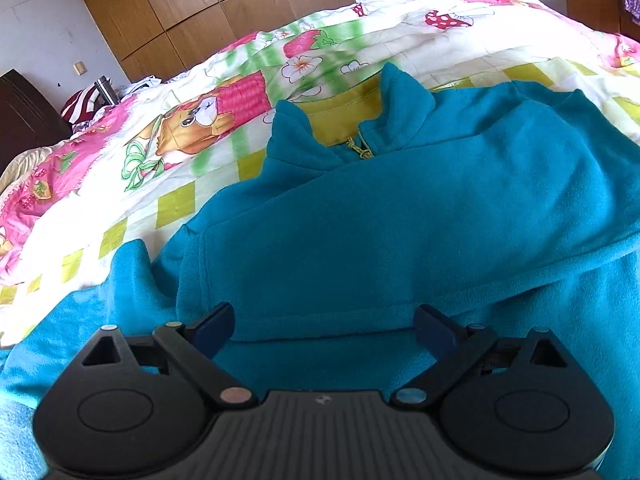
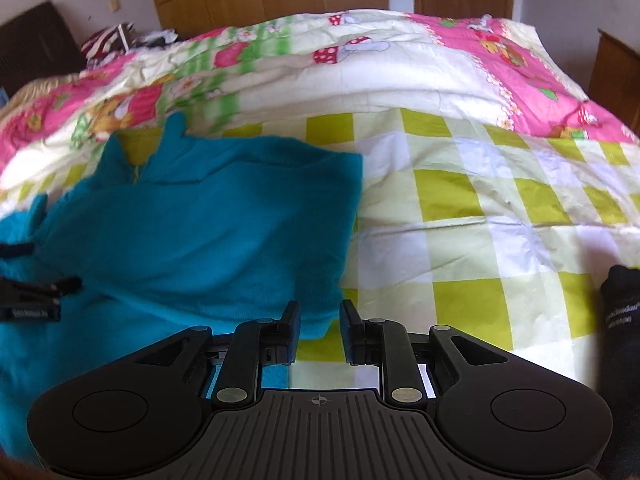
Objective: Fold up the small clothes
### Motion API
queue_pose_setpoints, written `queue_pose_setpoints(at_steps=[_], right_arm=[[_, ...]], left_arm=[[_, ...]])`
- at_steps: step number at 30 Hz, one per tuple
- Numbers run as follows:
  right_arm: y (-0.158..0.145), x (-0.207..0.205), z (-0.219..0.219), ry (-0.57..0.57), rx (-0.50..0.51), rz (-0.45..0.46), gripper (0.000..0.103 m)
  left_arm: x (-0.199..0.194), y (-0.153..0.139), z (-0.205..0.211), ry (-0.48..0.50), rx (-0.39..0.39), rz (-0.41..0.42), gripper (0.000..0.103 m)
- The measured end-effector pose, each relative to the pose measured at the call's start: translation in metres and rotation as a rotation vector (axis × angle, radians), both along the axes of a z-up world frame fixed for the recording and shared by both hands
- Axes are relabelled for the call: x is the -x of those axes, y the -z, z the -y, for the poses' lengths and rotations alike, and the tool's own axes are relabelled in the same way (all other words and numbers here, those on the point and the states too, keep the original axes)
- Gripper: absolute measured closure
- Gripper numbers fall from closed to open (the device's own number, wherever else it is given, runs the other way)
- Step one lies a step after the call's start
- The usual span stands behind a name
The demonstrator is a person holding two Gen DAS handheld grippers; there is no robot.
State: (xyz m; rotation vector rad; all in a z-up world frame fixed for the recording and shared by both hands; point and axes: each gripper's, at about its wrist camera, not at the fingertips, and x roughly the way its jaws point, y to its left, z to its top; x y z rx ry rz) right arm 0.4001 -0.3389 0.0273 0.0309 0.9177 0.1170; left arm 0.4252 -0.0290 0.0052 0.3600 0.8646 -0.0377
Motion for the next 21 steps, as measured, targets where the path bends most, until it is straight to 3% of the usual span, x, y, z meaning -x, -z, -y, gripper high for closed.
queue_pose_setpoints(at_steps=[3, 6, 9, 11, 14, 16, 19, 21], right_arm=[[0.011, 0.007, -0.017, -0.074, 0.098, -0.011, 0.081], [0.019, 0.007, -0.026, -0.089, 0.170, 0.018, 0.079], [0.025, -0.004, -0.032, -0.057, 0.177, 0.079, 0.074], [0.024, -0.011, -0.031, 0.047, 0.162, 0.130, 0.076], [0.023, -0.024, -0.009, 0.263, 0.040, 0.096, 0.079], [0.025, -0.025, 0.002, 0.323, -0.016, 0.046, 0.079], [0.023, -0.017, -0.002, 0.269, -0.007, -0.020, 0.073], [0.013, -0.008, -0.011, 0.221, 0.057, -0.036, 0.073]], left_arm=[[0.002, 0.005, -0.001, 0.010, -0.076, 0.002, 0.000], [0.003, 0.009, -0.006, -0.010, -0.060, -0.001, 0.000], [0.004, 0.008, -0.008, -0.026, -0.053, 0.018, 0.000], [0.005, 0.008, -0.008, -0.033, -0.056, 0.030, 0.000], [0.001, 0.013, -0.012, -0.033, -0.046, 0.020, 0.000], [-0.002, 0.014, -0.019, -0.047, -0.004, 0.000, 0.000], [0.001, 0.010, -0.034, -0.077, 0.032, -0.013, 0.000], [0.008, 0.006, -0.045, -0.098, 0.043, -0.017, 0.000]])
